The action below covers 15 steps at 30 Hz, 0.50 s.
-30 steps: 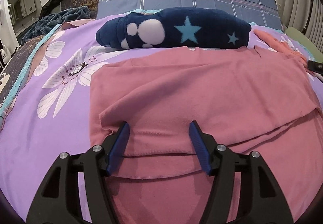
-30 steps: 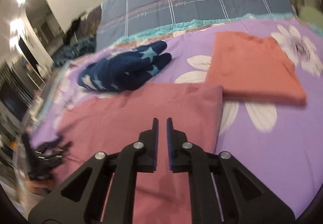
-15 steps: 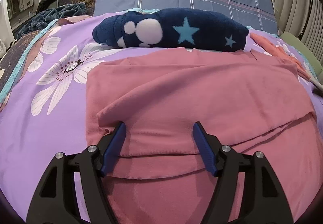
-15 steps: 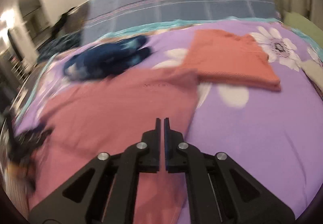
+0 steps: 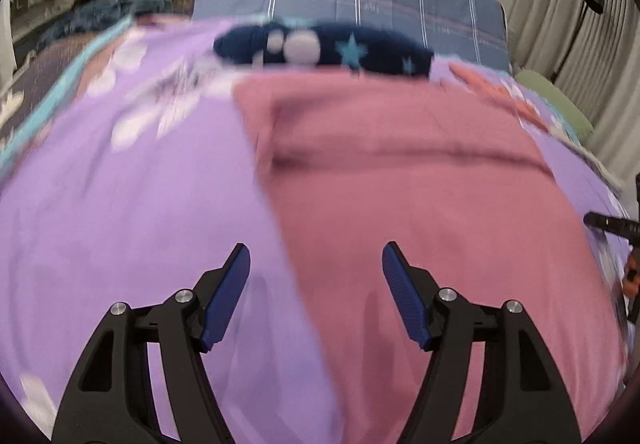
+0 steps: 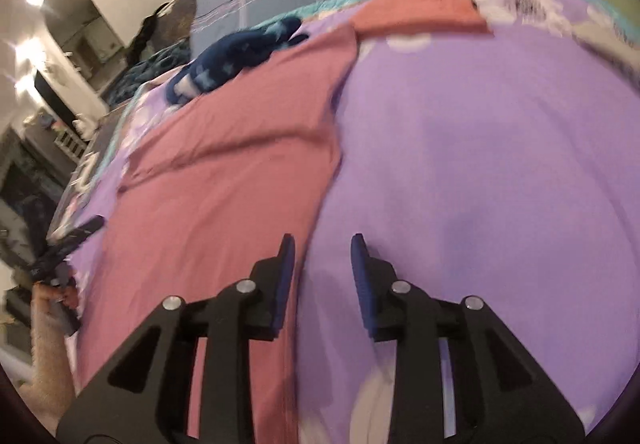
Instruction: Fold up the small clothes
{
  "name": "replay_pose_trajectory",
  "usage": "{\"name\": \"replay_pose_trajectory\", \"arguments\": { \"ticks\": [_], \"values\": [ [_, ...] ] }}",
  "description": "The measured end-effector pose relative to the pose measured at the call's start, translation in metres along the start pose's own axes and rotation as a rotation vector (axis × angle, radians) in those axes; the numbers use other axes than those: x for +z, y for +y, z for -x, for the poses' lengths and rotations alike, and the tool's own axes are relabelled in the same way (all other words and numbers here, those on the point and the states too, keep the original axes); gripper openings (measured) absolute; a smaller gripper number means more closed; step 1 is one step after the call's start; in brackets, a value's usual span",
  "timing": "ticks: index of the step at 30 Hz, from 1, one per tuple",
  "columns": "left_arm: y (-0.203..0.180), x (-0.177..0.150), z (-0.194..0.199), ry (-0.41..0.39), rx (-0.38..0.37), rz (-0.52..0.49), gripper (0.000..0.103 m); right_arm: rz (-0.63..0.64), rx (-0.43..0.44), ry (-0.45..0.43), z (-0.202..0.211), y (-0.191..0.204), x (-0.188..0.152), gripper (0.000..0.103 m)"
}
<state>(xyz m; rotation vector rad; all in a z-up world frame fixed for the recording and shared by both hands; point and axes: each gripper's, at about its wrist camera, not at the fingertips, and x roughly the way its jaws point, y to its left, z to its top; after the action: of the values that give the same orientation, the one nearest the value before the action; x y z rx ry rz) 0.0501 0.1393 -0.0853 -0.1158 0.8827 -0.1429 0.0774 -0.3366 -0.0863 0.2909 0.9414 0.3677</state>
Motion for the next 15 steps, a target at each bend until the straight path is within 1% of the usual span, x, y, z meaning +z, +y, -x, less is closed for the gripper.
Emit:
{"name": "replay_pose_trajectory", "arguments": {
  "ticks": [1, 2, 4, 5, 6, 8, 10, 12, 15],
  "values": [
    [0.001, -0.016, 0.004, 0.029, -0.022, -0.003, 0.061, 0.0, 0.021, 0.01, 0.004, -0.001, -0.009, 0.029],
    [-0.001, -0.025, 0.009, 0.022, -0.023, -0.017, 0.06, 0.006, 0.058, 0.033, 0.009, -0.001, -0.022, 0.029],
    [-0.006, -0.04, 0.021, 0.008, -0.043, -0.05, 0.057, 0.021, 0.085, 0.052, 0.014, 0.006, -0.039, 0.029],
    [-0.008, -0.047, 0.027, 0.004, -0.067, -0.051, 0.054, 0.031, 0.095, 0.062, 0.015, 0.009, -0.048, 0.029],
    [-0.009, -0.053, 0.031, 0.001, -0.092, -0.042, 0.052, 0.036, 0.097, 0.066, 0.017, 0.013, -0.056, 0.029],
    [-0.013, -0.064, 0.036, -0.001, -0.123, -0.03, 0.051, 0.023, 0.099, 0.069, 0.024, 0.015, -0.07, 0.029],
    [-0.02, -0.075, 0.043, 0.001, -0.14, -0.046, 0.051, -0.005, 0.121, 0.072, 0.033, 0.014, -0.082, 0.029],
    [-0.025, -0.087, 0.051, 0.012, -0.173, -0.066, 0.051, -0.017, 0.136, 0.072, 0.041, 0.012, -0.094, 0.029],
    [-0.034, -0.106, 0.062, 0.012, -0.173, -0.103, 0.051, -0.029, 0.156, 0.06, 0.056, 0.009, -0.118, 0.028]
  ]
}}
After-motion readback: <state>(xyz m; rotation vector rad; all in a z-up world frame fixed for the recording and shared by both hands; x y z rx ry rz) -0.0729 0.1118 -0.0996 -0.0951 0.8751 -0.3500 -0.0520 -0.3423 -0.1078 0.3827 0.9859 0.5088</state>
